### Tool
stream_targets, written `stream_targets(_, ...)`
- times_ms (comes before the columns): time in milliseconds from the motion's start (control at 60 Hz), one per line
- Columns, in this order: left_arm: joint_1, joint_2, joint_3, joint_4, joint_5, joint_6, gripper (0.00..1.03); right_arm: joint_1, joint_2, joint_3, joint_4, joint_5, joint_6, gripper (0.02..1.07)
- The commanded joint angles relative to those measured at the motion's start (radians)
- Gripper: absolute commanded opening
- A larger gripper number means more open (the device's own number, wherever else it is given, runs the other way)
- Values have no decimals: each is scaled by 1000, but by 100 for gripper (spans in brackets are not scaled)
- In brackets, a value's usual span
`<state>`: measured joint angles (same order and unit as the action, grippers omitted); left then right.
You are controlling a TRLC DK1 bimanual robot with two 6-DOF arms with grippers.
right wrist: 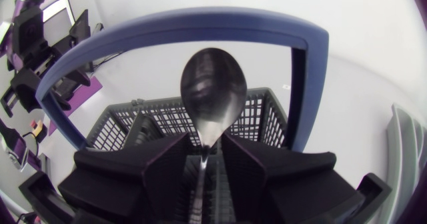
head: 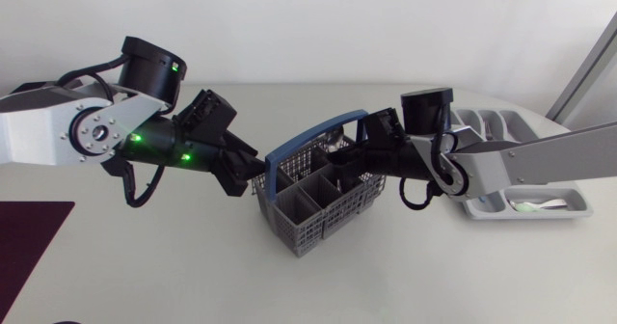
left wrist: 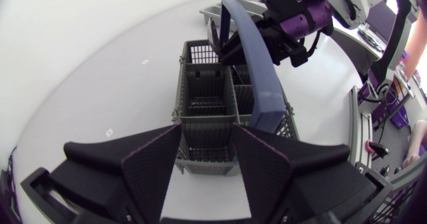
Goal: Unload the cutlery basket into the drawer organizer.
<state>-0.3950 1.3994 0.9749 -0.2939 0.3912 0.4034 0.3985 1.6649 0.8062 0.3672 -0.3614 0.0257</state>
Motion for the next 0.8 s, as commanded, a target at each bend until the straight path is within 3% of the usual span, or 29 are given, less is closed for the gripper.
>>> stream_targets(0, -10, 19, -31, 12, 3, 17, 54, 7, 41, 8, -10, 19, 6, 32)
stream_targets(133, -10, 19, -31, 12, 3, 17, 54, 5, 49, 10, -8, 22, 6, 17)
stream_targets(250, -10, 19, -31, 12, 3, 17, 54, 5, 52, 8, -7, 22, 5, 12)
stream_targets(783, -10, 21, -41, 15, 3, 18, 54, 17, 22, -50, 38, 18, -33, 8)
